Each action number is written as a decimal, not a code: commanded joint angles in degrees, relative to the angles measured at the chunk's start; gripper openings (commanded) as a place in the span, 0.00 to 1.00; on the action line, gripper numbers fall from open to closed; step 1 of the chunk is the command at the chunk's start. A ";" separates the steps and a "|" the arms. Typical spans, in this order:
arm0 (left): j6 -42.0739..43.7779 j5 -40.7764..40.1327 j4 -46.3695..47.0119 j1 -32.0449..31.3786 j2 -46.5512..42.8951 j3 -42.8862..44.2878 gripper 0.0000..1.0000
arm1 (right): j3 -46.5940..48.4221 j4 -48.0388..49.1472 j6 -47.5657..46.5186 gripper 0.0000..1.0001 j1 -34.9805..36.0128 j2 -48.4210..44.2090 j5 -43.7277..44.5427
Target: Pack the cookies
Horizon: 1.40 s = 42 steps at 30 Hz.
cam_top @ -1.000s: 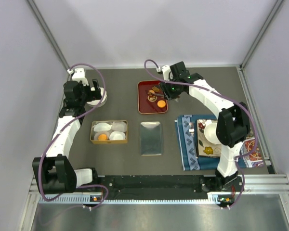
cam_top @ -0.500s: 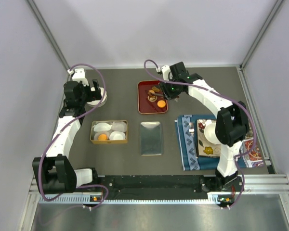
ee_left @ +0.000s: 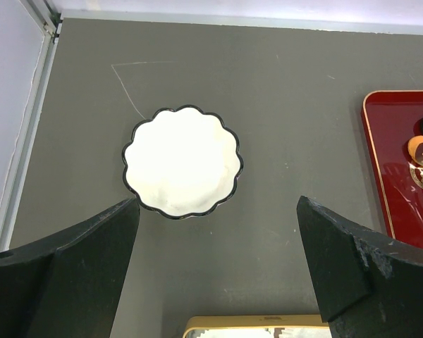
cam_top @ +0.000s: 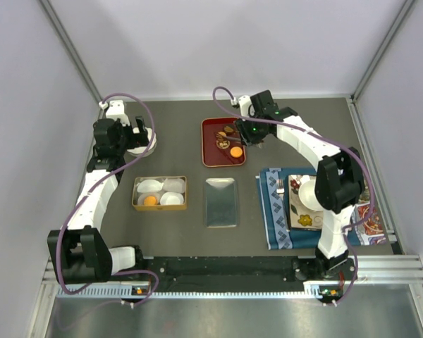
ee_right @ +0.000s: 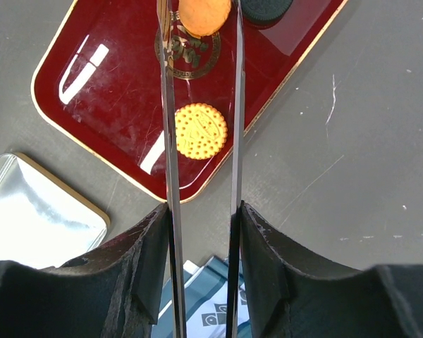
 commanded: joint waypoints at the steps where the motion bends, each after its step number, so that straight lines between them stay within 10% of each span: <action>1: 0.13 0.51 2.95 0.29 -1.13 0.43 0.99 | 0.08 2.35 -0.35 0.43 -0.75 1.19 -1.20; 42: -0.75 1.57 3.21 0.29 -1.22 -0.01 0.99 | 0.52 1.56 0.00 0.22 -0.93 -2.85 -2.35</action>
